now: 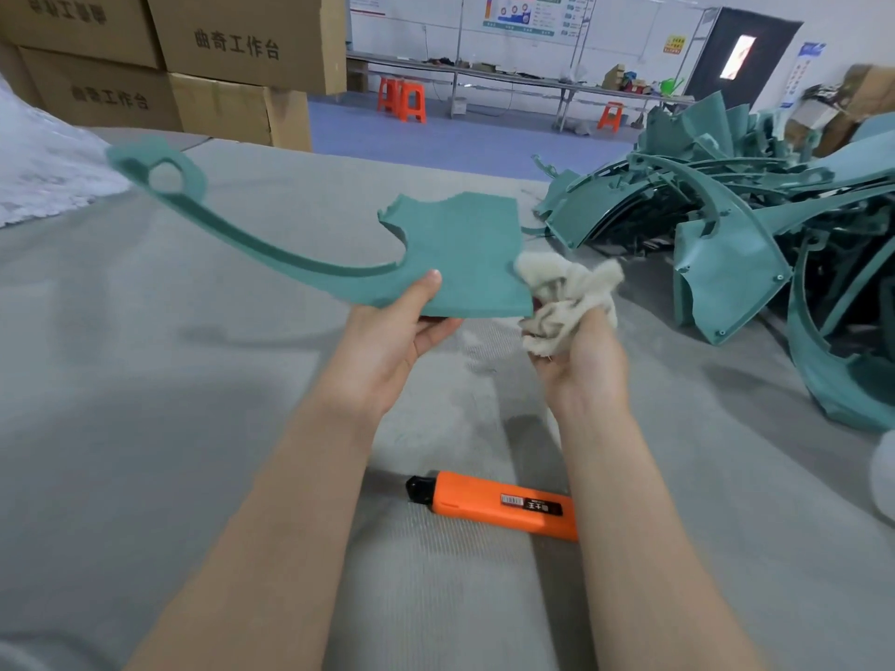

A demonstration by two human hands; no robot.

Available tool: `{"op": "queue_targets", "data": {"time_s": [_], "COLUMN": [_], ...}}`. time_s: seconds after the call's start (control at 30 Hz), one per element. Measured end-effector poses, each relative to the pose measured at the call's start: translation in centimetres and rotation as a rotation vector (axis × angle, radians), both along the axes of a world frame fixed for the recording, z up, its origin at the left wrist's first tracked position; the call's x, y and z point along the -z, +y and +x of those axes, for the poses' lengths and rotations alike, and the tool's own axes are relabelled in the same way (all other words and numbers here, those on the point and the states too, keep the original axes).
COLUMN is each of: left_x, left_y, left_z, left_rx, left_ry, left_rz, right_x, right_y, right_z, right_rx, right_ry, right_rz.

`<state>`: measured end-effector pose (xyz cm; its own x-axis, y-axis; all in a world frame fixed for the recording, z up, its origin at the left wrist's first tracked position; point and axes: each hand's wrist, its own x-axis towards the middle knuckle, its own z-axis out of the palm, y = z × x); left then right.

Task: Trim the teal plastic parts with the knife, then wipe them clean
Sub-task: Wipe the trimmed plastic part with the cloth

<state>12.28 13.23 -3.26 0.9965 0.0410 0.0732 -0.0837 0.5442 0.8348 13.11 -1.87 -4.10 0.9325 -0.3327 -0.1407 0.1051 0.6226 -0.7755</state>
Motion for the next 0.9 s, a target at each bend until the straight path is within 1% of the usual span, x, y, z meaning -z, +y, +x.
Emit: {"op": "queue_targets", "data": {"time_s": [0.07, 0.13, 0.2, 0.23, 0.3, 0.37, 0.43, 0.53, 0.6, 0.63, 0.7, 0.8, 0.83, 0.9], "left_x": [0.4, 0.7, 0.9, 0.9, 1.0, 0.9, 0.7, 0.4, -0.1, -0.2, 0.0, 0.6, 0.7, 0.8], "left_y": [0.0, 0.1, 0.4, 0.5, 0.8, 1.1, 1.3, 1.7, 1.8, 1.8, 1.5, 1.4, 1.6, 2.0], "left_z": [0.1, 0.1, 0.2, 0.2, 0.2, 0.1, -0.1, -0.4, -0.5, -0.5, -0.2, 0.1, 0.2, 0.0], "left_rx": [-0.033, -0.035, -0.003, 0.02, 0.095, 0.182, 0.243, 0.335, 0.358, 0.337, 0.268, 0.185, 0.193, 0.283], "left_ry": [-0.001, -0.022, -0.046, -0.053, -0.048, -0.038, -0.037, -0.073, -0.106, -0.114, -0.103, -0.073, -0.065, -0.061], "left_rz": [0.069, 0.131, 0.191, 0.212, 0.227, 0.232, 0.238, 0.157, 0.087, 0.075, 0.078, 0.146, 0.177, 0.232], "right_x": [-0.6, -0.8, -0.4, -0.2, 0.1, 0.5, 0.9, 1.1, 0.9, 0.7, 0.4, -0.2, -0.4, -0.5], "right_y": [0.4, 0.7, 0.9, 0.9, 0.9, 0.5, -0.1, -1.2, -2.0, -2.1, -1.9, -0.9, -0.7, -0.5], "right_z": [-0.2, -0.5, -0.6, -0.6, -0.3, 0.5, 1.1, 0.9, 0.8, 0.7, 0.5, 0.0, -0.3, -0.5], "right_rx": [-0.131, -0.244, -0.3, -0.287, -0.153, -0.016, 0.027, 0.073, 0.071, 0.057, -0.03, -0.215, -0.257, -0.275], "right_ry": [-0.089, -0.195, -0.271, -0.262, -0.148, -0.038, 0.012, 0.076, 0.099, 0.097, 0.061, -0.018, -0.053, -0.11], "right_rz": [-0.108, -0.332, -0.552, -0.634, -0.716, -0.699, -0.63, -0.432, -0.273, -0.205, -0.151, -0.179, -0.197, -0.222]}}
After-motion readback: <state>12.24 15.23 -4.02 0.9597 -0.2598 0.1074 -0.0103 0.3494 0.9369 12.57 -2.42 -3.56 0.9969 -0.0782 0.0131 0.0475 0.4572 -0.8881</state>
